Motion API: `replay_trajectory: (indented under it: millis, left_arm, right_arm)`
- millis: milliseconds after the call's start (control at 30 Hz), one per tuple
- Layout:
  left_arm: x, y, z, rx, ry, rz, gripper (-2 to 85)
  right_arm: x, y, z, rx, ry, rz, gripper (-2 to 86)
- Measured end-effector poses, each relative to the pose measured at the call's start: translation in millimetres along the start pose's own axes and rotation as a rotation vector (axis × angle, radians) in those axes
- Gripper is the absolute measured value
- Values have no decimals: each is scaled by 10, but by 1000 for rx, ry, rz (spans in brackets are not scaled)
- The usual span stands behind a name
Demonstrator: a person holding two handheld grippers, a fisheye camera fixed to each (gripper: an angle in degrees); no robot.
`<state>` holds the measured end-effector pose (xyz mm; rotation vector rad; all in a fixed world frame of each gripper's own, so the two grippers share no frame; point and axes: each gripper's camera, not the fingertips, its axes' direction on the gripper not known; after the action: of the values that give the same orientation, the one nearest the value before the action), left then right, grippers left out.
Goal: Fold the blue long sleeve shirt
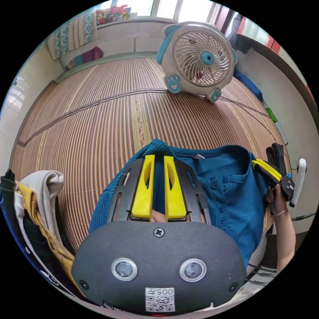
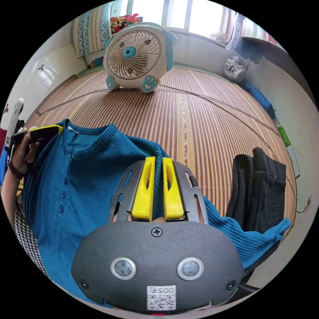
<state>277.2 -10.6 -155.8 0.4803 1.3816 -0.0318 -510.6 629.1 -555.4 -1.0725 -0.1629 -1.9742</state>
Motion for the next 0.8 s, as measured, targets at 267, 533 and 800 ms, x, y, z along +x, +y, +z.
replay_trajectory:
  millis: [267, 533, 800]
  left_arm:
    - [-116, 641, -578, 60, 68, 90, 55]
    - [184, 1490, -699, 63, 87, 175, 55]
    - [380, 1877, -306, 37, -11, 227, 53]
  right_arm:
    - [-199, 245, -458, 121, -19, -84, 45]
    - [-846, 120, -708, 201, -160, -260, 70]
    - [-1492, -225, -141, -118, -79, -510, 21]
